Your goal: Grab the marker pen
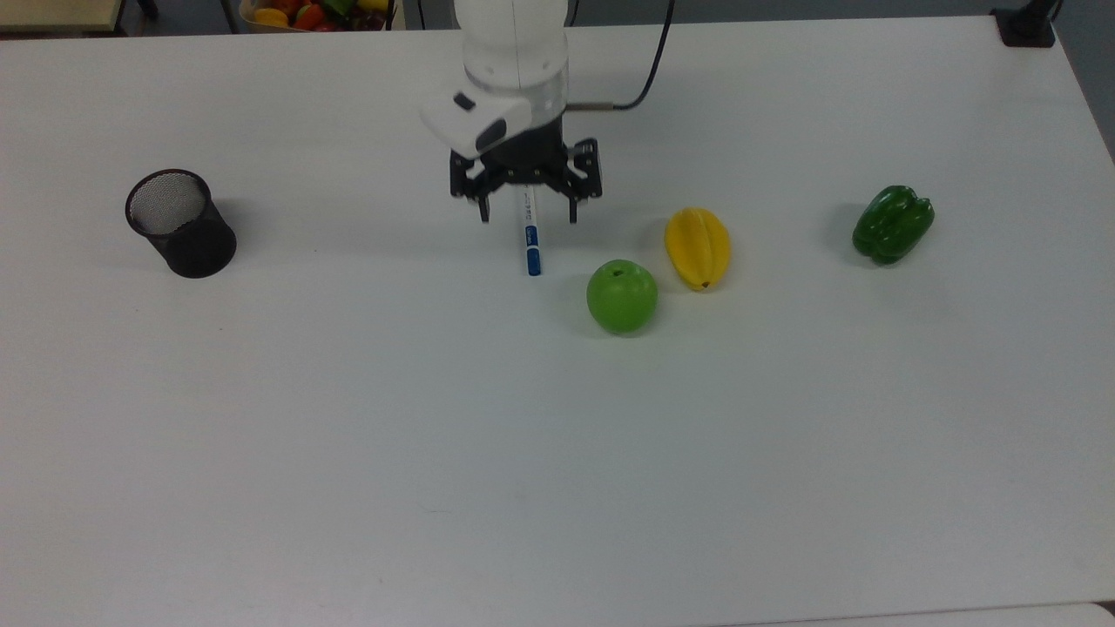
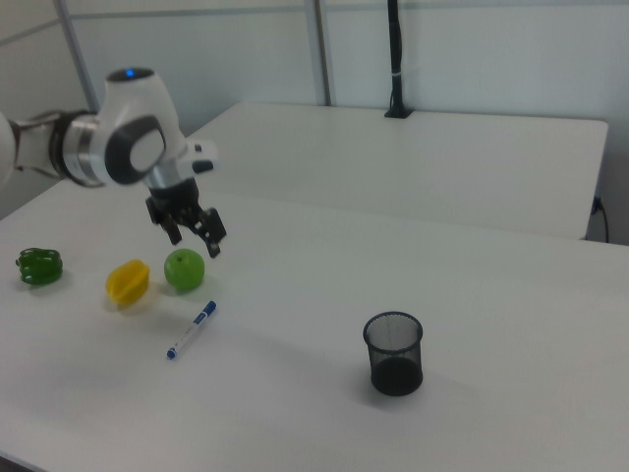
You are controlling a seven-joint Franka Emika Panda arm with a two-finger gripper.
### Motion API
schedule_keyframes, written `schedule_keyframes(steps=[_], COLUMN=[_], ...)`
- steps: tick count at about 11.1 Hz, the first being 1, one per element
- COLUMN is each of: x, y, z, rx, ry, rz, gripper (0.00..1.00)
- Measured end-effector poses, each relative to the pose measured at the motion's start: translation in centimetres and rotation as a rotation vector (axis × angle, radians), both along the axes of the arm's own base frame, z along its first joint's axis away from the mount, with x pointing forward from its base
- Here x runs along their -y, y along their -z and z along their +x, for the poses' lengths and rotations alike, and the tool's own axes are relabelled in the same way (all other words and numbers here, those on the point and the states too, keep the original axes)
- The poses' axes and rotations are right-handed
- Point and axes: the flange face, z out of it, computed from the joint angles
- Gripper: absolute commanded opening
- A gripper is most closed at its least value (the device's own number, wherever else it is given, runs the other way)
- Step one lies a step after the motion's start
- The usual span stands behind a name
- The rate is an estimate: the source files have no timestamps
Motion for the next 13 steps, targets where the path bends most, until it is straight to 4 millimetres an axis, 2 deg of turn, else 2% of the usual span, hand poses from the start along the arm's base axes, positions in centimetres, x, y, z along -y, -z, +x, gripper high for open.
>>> schedule_keyframes(steps=[1,3,8,11,13], x=[0.1,0.3,1.5,3.1,5.9], y=[-3.2,-8.2,-17.5,-21.2,-22.5], z=[-0.3,-1.3,-5.5,-7.7,-8.2], rx=[-0.014,-0.028,-0.173,-0.159,-0.139], ry=[0.047,0.130,0.274,0.236,0.174], rz=[0.000,0.002,-0.028,-0.034,-0.005], gripper=[1.00,1.00,1.00,1.00,1.00])
